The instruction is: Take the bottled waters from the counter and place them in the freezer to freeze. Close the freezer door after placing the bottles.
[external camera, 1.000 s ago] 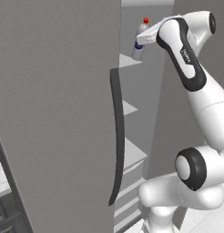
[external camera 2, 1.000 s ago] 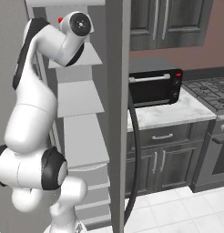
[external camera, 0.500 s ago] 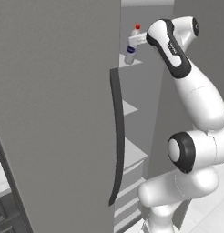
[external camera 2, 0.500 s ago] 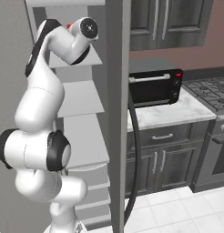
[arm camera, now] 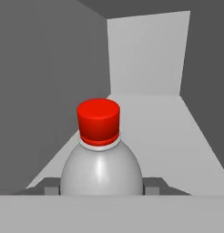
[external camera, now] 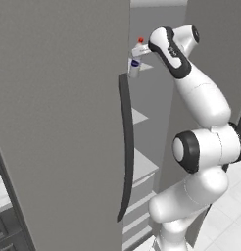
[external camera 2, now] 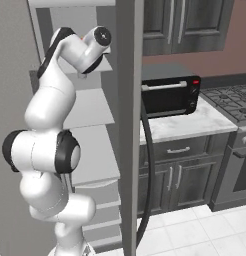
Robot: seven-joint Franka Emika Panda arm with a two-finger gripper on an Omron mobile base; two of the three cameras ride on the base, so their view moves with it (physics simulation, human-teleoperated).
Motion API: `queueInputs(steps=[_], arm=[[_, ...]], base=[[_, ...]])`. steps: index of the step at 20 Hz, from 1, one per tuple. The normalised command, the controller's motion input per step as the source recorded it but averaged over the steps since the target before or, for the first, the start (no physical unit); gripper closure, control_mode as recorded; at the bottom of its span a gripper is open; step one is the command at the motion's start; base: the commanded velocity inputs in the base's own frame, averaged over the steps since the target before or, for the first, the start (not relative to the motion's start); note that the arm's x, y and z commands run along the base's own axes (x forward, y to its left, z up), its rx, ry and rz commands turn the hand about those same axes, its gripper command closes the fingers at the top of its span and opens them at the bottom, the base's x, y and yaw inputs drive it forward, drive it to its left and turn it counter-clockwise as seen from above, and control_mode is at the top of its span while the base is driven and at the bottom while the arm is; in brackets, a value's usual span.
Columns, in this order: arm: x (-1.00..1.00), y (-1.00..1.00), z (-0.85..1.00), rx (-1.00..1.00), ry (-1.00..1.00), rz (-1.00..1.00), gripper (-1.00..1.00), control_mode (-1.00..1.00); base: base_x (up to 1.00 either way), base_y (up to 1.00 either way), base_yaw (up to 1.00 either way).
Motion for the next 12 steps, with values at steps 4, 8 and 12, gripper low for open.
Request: queueInputs(steps=[4,8,12], arm=[[0.01,0.04,0.36,0.01,0.11,0.00,1.00,-1.00],[-0.32,0.00,0.72,0.08,0.16,0.00,1.00,-1.00],[-0.29,0.01,0.25,-0.02,-0.02,0.00,1.00,-1.00]], base=[[0.00,0.00,0.00],[0.00,0.00,0.00],[0.00,0.00,0.00]])
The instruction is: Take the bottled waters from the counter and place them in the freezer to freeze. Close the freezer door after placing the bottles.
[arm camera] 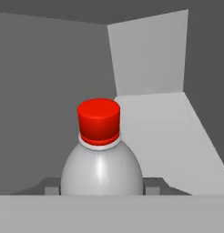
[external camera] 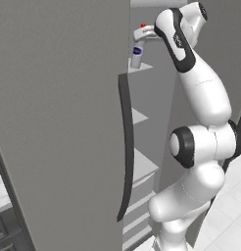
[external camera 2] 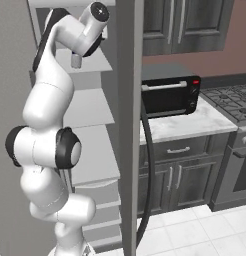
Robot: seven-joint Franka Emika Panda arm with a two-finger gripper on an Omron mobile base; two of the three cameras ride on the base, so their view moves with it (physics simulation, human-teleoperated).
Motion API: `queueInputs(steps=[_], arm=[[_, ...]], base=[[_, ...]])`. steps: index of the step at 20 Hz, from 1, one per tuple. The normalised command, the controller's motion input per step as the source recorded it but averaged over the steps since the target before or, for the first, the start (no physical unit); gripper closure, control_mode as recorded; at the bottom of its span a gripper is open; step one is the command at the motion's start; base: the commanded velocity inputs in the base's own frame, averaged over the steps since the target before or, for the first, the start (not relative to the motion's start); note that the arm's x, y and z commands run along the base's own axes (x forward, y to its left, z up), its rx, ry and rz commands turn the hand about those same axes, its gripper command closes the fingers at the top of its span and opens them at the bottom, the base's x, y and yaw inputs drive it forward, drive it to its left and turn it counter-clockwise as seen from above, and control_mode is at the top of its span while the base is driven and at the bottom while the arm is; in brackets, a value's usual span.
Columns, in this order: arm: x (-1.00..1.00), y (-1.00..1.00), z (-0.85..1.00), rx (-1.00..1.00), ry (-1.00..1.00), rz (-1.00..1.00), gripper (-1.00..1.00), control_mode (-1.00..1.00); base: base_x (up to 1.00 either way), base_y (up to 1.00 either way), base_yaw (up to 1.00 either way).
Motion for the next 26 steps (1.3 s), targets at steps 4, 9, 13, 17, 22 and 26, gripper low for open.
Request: queueInputs(steps=[4,9,13,17,22,26], arm=[[0.18,0.15,-0.02,-0.02,-0.12,0.00,1.00,-1.00],[0.28,0.19,-0.12,-0.03,-0.13,0.00,1.00,-1.00],[0.31,0.15,-0.18,0.00,-0.10,0.00,1.00,-1.00],[0.33,0.08,-0.45,0.00,0.00,0.00,1.00,-1.00],[0.40,0.04,-0.62,-0.06,0.00,0.00,1.00,-1.00],[0.32,0.00,-0.28,-0.02,0.00,0.00,1.00,-1.00]], base=[[0.00,0.00,0.00],[0.00,0.00,0.00],[0.00,0.00,0.00],[0.00,0.00,0.00],[0.00,0.00,0.00],[0.00,0.00,0.00]])
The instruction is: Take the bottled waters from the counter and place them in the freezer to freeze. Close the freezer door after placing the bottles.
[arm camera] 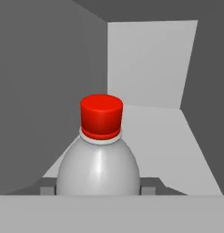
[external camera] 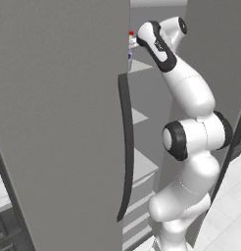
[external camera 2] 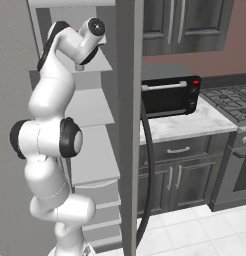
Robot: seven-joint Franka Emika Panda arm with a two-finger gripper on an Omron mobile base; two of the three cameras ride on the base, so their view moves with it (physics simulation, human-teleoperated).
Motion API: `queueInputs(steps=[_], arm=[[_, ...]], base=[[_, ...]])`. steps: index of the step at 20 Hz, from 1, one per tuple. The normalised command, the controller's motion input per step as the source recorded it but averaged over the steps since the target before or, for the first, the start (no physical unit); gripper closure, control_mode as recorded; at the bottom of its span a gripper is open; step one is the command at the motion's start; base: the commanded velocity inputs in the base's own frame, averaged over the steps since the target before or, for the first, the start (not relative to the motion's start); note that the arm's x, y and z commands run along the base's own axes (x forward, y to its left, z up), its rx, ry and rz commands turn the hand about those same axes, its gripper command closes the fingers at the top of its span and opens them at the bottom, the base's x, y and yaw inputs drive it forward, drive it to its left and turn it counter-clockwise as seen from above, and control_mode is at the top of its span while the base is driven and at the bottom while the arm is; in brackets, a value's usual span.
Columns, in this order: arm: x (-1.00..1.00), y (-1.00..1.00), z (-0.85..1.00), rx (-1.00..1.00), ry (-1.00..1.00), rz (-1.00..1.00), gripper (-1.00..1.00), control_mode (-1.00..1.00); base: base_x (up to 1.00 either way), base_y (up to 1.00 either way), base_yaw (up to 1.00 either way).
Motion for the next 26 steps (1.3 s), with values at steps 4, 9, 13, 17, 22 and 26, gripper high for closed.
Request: queueInputs(steps=[4,9,13,17,22,26], arm=[[0.01,0.00,0.14,0.00,0.00,0.00,1.00,-1.00],[0.33,0.00,-0.06,-0.02,-0.02,0.00,1.00,-1.00],[0.55,0.00,-0.39,-0.01,-0.05,0.00,1.00,-1.00],[0.45,0.00,-0.47,0.00,-0.03,0.00,1.00,-1.00],[0.35,0.01,-0.20,0.00,0.00,0.00,-1.00,-1.00],[0.01,0.00,0.00,0.00,0.00,0.00,-1.00,-1.00]], base=[[0.00,0.00,0.00],[0.00,0.00,0.00],[0.00,0.00,0.00],[0.00,0.00,0.00],[0.00,0.00,0.00],[0.00,0.00,0.00]])
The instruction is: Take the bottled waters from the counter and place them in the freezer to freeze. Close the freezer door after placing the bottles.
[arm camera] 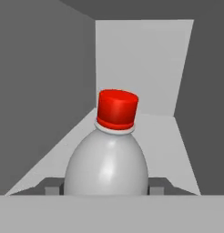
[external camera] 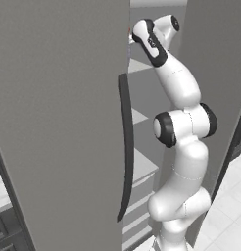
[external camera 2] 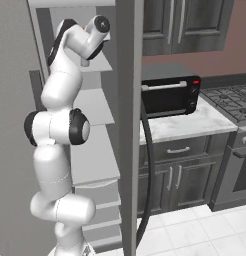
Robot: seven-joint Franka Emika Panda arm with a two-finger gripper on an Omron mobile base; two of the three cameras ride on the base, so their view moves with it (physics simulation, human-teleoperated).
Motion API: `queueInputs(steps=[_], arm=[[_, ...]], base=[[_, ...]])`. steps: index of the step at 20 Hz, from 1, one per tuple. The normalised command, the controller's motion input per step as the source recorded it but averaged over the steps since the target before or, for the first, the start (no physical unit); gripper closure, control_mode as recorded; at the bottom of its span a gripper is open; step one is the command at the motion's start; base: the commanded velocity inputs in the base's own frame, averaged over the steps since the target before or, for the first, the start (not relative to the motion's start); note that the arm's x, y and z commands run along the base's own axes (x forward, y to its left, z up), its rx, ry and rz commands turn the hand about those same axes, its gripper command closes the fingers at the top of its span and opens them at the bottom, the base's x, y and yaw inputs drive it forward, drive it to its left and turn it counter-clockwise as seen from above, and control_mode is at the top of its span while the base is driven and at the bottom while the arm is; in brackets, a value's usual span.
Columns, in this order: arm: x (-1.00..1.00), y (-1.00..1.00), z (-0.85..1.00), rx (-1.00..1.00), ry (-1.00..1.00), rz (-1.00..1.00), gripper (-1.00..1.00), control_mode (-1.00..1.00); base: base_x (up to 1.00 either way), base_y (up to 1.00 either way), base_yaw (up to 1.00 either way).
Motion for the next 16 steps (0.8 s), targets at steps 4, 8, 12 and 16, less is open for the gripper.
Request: queueInputs(steps=[4,8,12,16], arm=[[-0.32,0.00,0.00,0.00,-0.04,0.00,-1.00,-1.00],[-0.52,0.00,0.00,0.00,-0.07,0.00,-1.00,-1.00],[-0.96,0.00,-0.06,-0.01,-0.06,0.00,-1.00,-1.00],[-1.00,-0.16,-0.51,-0.01,-0.02,0.00,-1.00,-1.00]], base=[[0.00,0.00,0.00],[0.00,0.00,0.00],[0.00,0.00,0.00],[0.00,0.00,0.00]])
